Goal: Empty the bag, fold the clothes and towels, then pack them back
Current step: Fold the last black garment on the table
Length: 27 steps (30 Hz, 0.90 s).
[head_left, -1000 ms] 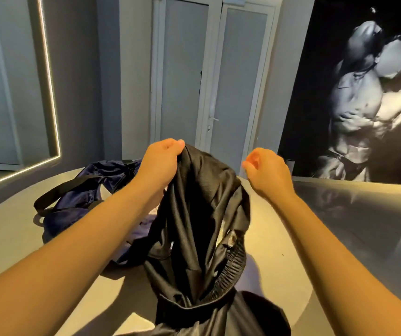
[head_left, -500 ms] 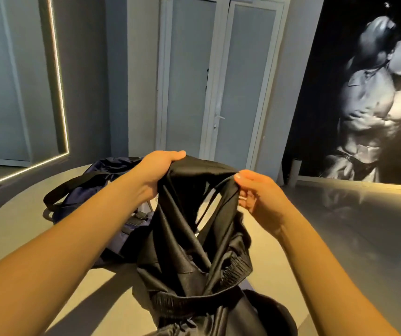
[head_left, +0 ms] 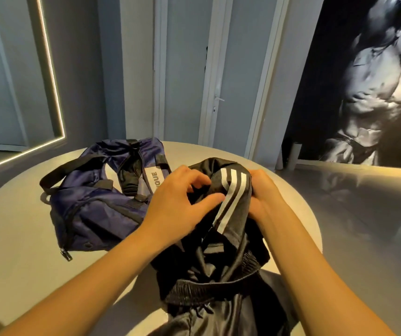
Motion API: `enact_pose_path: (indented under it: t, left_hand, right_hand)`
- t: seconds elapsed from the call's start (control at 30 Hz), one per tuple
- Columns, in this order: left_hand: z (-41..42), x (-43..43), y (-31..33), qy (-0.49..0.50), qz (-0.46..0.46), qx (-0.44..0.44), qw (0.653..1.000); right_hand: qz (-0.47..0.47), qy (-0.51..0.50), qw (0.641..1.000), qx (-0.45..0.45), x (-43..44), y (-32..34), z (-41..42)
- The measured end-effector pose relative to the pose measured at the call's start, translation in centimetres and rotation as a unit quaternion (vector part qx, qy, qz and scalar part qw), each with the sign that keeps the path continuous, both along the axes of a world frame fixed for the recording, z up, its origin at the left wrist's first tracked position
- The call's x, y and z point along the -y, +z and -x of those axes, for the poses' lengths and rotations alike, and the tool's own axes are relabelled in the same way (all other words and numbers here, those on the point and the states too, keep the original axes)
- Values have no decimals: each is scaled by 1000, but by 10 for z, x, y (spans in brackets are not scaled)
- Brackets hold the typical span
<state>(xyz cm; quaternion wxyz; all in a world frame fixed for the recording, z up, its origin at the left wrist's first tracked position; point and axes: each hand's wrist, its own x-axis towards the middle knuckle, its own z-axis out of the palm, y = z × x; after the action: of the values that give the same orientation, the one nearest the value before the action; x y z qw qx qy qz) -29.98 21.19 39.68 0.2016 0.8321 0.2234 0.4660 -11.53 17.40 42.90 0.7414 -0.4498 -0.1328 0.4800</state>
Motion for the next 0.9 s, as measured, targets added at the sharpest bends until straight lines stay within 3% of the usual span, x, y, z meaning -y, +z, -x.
enact_pose_path:
  t: [0.1,0.23,0.37,0.5,0.63,0.73,0.83,0.9]
  left_hand:
    - [-3,0,-8,-29,57,-68,996]
    - [-5,7,-14,-44,49,-35,997]
    - [-15,10,-13,55,64,-107,991]
    - [-19,5,-10,-21,184,-100,977]
    - [-10,-2,12,-92,322,-13,942]
    - [-10,-21,44,-45,304,85,948]
    - [-16,-36,76,8,203,60,977]
    - [-18,-40,97,28,160,37,986]
  right_hand:
    - [28,-8,1000,9,2,-1,1]
    - [55,-61,996,17,-1,-6,-2]
    - [55,-79,995,10,0,-3,2]
    - [41,-70,997,10,4,-5,-2]
    - [38,-92,995,30,11,-7,-17]
    - [67,-106,984,128,13,-8,-26]
    - [112,-133,934,313,15,-5,-29]
    - [98,-146,907,382,18,-2,-35]
